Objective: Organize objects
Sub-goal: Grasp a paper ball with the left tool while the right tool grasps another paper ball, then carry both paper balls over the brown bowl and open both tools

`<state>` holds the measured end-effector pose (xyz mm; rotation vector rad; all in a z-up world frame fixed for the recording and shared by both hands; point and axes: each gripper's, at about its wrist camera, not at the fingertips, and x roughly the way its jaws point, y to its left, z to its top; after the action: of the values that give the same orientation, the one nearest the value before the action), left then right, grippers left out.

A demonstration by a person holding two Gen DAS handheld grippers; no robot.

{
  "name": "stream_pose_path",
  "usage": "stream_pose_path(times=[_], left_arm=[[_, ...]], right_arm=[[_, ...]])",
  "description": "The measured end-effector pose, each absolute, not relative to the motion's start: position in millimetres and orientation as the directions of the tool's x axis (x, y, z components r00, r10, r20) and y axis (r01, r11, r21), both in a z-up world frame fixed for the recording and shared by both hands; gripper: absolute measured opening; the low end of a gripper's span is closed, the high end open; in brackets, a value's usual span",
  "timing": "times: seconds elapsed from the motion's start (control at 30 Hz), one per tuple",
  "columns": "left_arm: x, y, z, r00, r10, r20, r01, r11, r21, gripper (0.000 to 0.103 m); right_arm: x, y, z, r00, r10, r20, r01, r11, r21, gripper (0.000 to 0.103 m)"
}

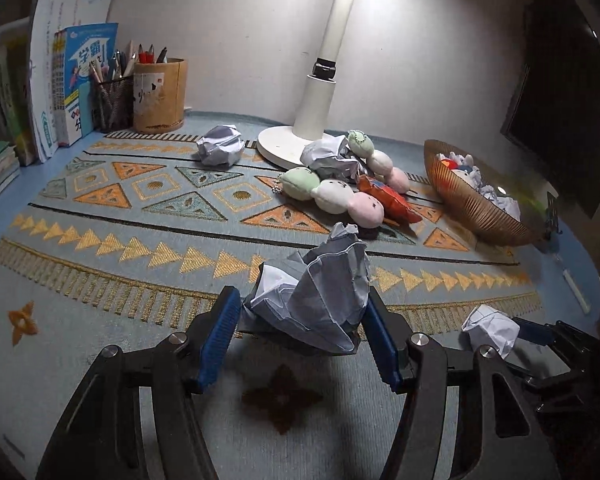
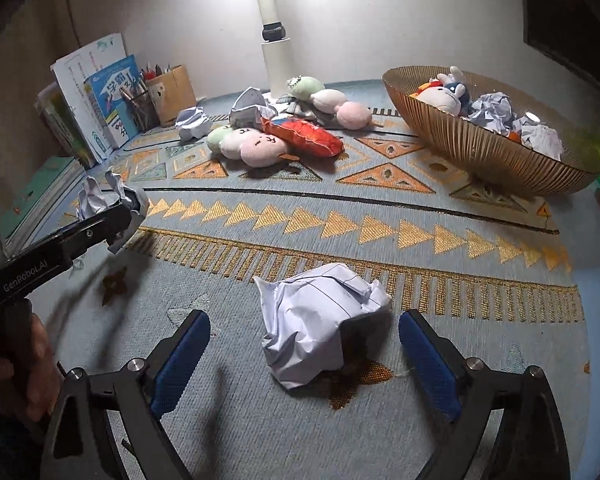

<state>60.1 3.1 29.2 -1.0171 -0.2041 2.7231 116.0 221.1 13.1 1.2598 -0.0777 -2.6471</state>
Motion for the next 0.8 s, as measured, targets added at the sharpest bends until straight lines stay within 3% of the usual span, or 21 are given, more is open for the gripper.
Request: stream_pose_path(times=[0.63, 0.8], left_arm=[[60, 0, 27, -0.732, 0.265, -0.627, -0.149, -0.961, -0.232, 0.064], [60, 0, 28, -0.733, 0.264, -0.628, -0.152, -0.962, -0.227, 0.064]], right_arm=[[110, 223, 7, -0.591, -0.217, -0.777, 0.157, -0.976, 0.153, 0.095], [108, 233, 8, -0.611, -0.156, -0.776, 0.071, -0.987, 0.142, 0.089]])
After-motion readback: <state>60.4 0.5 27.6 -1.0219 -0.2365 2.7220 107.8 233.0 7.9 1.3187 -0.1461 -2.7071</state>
